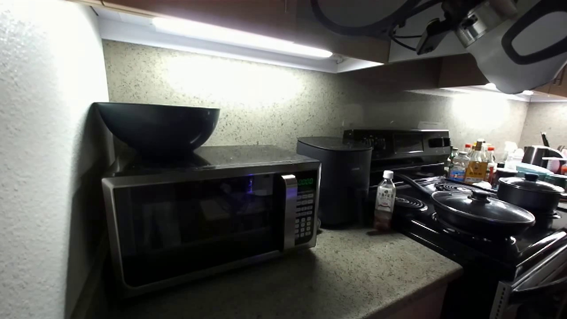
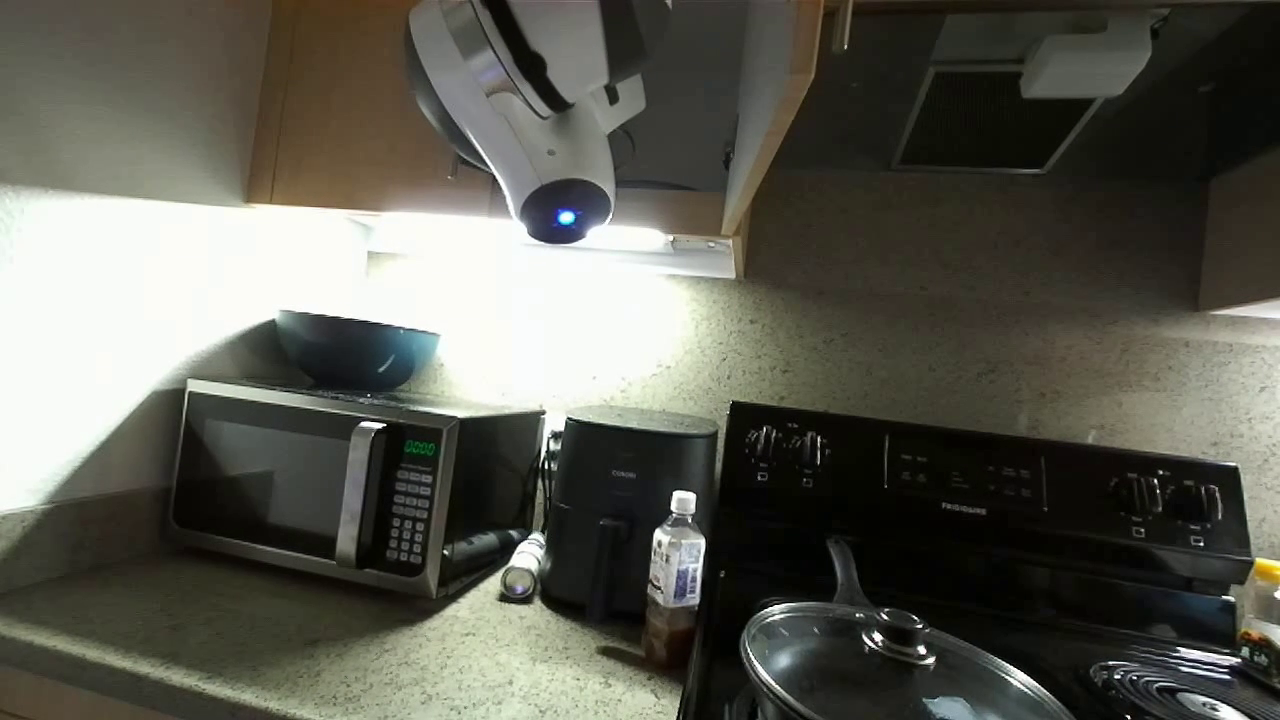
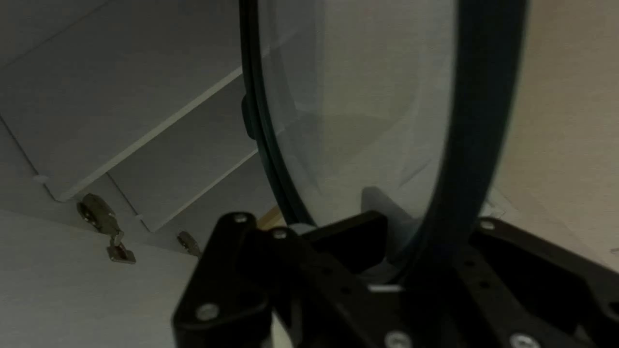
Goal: Pick up the lid and put it in the top cabinet
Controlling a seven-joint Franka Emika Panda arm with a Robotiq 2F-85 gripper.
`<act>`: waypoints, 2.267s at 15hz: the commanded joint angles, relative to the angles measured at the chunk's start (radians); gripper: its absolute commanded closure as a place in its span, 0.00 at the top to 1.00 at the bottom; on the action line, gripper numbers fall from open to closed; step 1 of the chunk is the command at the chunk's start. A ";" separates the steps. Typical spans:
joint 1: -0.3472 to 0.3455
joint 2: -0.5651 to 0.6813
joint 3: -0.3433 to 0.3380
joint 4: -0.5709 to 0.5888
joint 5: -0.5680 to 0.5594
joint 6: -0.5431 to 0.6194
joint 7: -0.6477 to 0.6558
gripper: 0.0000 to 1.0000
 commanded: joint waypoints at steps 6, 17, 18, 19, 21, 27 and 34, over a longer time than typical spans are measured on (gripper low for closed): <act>0.618 -0.002 -0.563 0.253 0.000 0.162 -0.259 0.00; 0.542 0.090 -0.489 0.310 -0.005 0.183 -0.063 0.00; 0.476 0.112 -0.432 0.323 -0.014 0.189 0.003 0.00; 0.415 0.126 -0.374 0.340 -0.029 0.205 0.082 0.00; 0.318 0.151 -0.275 0.360 -0.050 0.200 0.152 0.00; 0.188 0.172 -0.144 0.351 -0.021 0.183 0.139 0.00; 0.156 0.273 -0.083 0.471 -0.015 0.239 0.107 0.00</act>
